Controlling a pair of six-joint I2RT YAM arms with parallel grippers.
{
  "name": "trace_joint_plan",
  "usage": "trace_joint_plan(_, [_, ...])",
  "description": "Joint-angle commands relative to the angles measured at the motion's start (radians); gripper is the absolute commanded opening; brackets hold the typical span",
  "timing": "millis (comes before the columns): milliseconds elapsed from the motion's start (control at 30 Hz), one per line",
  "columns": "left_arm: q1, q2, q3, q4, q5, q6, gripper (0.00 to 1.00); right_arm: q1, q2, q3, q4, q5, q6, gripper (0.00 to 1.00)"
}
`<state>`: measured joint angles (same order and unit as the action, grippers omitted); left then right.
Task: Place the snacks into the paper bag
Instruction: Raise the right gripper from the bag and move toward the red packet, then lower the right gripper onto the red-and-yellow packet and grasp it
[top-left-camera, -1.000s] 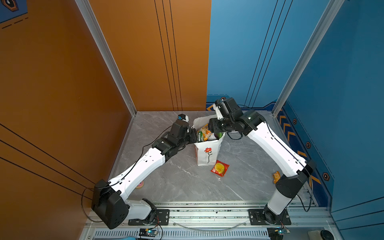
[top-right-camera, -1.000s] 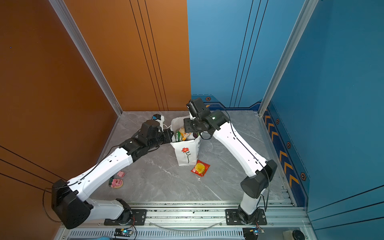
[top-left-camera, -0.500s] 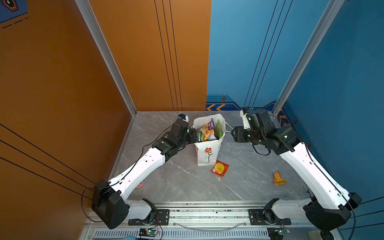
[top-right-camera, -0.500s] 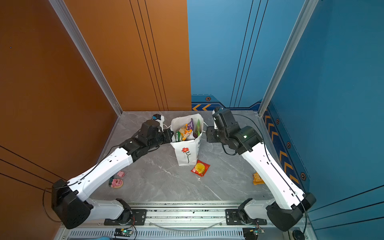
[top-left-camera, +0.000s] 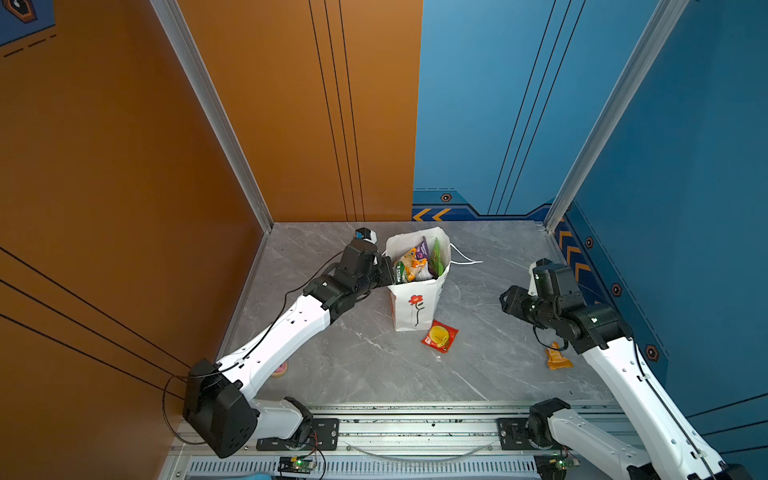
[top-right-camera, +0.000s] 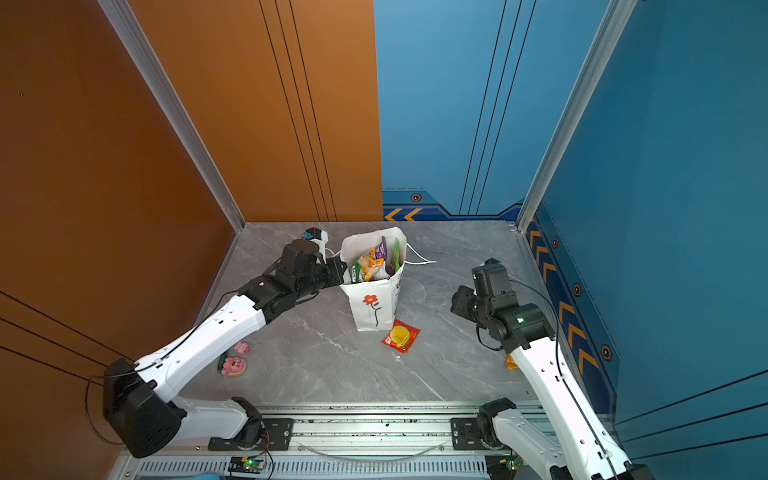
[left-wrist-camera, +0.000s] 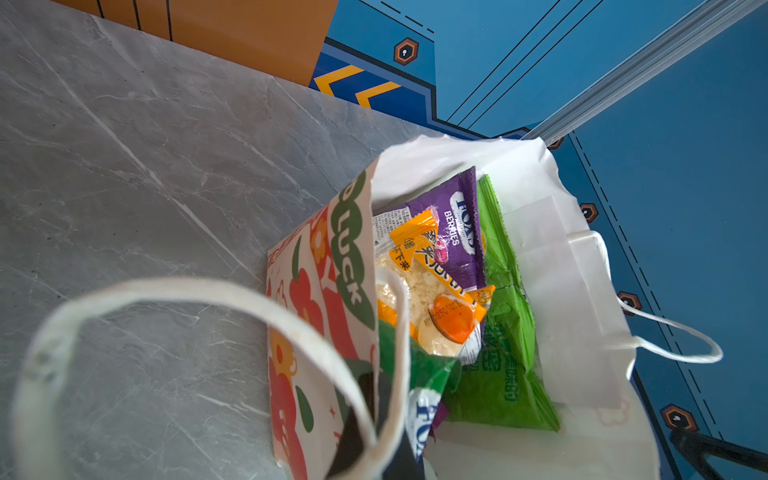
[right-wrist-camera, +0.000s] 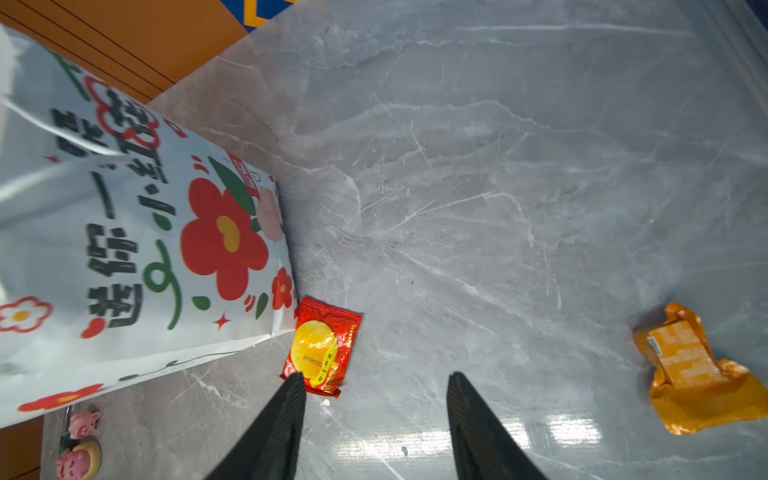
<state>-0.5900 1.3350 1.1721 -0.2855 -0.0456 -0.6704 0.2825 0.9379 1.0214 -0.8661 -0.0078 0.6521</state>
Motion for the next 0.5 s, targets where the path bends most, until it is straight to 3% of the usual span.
trace_joint_plan(0, [0.008, -0.033, 0.001, 0.050, -0.010, 0.014, 0.00, -0.012, -0.047, -0.099, 0.088, -0.045, 0.105, 0.60])
trace_joint_plan(200, [0.009, -0.033, 0.000, 0.051, -0.007, 0.014, 0.00, 0.006, -0.084, -0.311, 0.249, -0.125, 0.248, 0.63])
trace_joint_plan(467, [0.009, -0.032, 0.001, 0.050, -0.005, 0.013, 0.00, 0.115, -0.031, -0.457, 0.402, -0.122, 0.376, 0.63])
